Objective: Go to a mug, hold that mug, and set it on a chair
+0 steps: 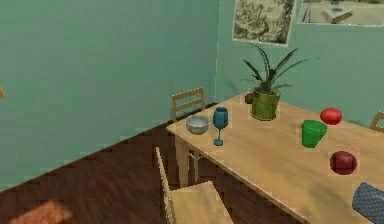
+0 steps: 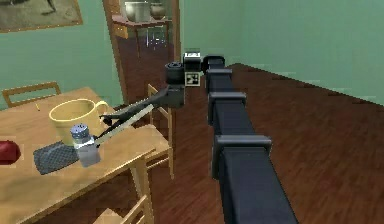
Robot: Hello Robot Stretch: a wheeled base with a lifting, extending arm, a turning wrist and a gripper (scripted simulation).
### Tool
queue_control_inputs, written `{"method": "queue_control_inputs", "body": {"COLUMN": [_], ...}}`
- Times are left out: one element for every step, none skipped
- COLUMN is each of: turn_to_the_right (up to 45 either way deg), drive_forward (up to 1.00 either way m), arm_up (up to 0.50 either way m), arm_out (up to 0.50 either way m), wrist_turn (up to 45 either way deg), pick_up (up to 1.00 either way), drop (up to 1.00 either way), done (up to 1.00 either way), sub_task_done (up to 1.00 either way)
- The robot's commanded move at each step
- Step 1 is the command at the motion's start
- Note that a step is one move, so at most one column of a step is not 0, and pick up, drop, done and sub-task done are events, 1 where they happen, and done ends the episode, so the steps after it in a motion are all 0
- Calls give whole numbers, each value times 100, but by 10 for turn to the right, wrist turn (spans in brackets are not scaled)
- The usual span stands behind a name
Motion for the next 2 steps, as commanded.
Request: {"method": "queue_control_inputs", "body": {"turn_to_the_right": [0, 0], "drive_forward": [0, 0], "arm_up": [-40, -50], "arm_out": [0, 0], "wrist_turn": [0, 0], "pick_up": [0, 0], "drop": [0, 0], "done": [0, 0], "sub_task_done": [0, 0]}}
